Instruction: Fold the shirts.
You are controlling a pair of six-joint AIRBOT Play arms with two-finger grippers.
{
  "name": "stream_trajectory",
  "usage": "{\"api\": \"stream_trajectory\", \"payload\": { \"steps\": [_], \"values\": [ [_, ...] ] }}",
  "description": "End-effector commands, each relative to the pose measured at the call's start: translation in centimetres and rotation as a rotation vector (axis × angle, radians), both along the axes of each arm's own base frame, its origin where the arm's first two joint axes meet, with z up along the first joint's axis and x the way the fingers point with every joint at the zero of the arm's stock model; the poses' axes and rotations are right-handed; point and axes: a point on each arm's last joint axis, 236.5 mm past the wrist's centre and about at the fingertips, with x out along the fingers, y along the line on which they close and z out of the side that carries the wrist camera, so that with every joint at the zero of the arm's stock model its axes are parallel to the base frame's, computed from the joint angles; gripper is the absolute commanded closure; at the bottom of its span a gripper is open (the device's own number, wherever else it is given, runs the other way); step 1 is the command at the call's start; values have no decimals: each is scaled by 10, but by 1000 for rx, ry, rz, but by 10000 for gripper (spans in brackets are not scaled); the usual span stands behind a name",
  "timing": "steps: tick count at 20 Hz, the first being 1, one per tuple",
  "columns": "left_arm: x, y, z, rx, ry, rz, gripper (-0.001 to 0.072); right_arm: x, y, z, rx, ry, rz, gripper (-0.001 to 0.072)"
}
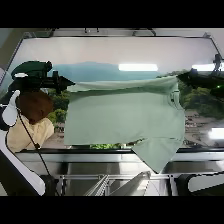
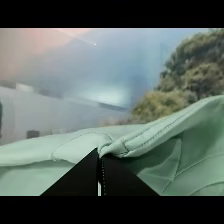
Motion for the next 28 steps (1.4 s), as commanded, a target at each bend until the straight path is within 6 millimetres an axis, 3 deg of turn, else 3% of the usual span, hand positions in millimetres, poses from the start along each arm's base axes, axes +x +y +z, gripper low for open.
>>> {"api": "stream_trajectory", "payload": {
  "steps": [1,4,9,12,13,14,18,20,21,22,23,25,28],
  "values": [
    [12,10,-22,112,2,-29,695,2,-1,-19,4,27,40,692],
    [-1,34,-58,359,63,-87,695,-20,-5,-46,-68,128,98,691],
    [-13,44,-80,426,109,-112,695,-39,-13,-74,-149,226,135,692],
    [-21,41,-74,405,122,-146,669,-40,-13,-75,-151,232,140,690],
    [-24,41,-70,401,121,-162,515,-41,-12,-75,-148,234,144,655],
    [-24,41,-63,400,123,-169,439,-42,-12,-74,-137,245,136,537],
    [-23,47,-33,415,122,-181,439,-52,-15,-72,-154,294,137,523],
    [-32,63,-25,473,153,-164,440,-72,-29,-72,-225,374,138,524],
    [-42,77,-24,513,184,-155,440,-90,-41,-71,-268,437,145,529],
    [-55,92,-23,554,222,-146,441,-110,-51,-70,-295,508,153,635],
    [-67,104,-22,583,255,-130,442,-130,-60,-67,-305,577,150,689],
    [-96,109,-21,588,312,-96,442,-162,-68,-64,-292,676,120,689],
    [-171,103,-56,643,432,-119,442,-192,-56,-66,-259,710,107,690]
  ]
}}
